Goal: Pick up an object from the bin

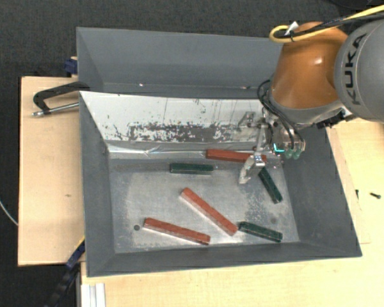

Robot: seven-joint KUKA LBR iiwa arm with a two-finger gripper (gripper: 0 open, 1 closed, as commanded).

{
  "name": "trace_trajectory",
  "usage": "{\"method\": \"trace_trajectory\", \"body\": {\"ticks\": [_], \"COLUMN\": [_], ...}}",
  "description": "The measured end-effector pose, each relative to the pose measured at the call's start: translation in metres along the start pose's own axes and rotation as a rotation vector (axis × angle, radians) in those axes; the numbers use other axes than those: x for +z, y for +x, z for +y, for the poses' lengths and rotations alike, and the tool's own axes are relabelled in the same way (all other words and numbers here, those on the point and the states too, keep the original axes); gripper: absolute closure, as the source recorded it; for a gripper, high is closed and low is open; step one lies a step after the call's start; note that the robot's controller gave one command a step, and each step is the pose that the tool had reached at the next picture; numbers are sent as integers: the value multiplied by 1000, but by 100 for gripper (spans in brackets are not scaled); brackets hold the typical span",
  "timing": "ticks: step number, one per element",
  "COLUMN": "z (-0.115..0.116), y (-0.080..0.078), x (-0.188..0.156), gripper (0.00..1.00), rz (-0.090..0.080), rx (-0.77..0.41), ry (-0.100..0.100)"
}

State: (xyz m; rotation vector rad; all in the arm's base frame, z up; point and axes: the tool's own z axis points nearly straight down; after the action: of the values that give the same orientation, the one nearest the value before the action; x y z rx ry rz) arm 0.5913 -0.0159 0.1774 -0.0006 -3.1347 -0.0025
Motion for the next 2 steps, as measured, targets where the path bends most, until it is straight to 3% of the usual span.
{"method": "trace_trajectory", "body": {"ticks": [1, 2], "z": [0, 18], "y": [-2, -6], "x": [-5, 36], "gripper": [0, 0], "rz": [-9, -17], "rx": [0, -3], "ry": [0, 1]}}
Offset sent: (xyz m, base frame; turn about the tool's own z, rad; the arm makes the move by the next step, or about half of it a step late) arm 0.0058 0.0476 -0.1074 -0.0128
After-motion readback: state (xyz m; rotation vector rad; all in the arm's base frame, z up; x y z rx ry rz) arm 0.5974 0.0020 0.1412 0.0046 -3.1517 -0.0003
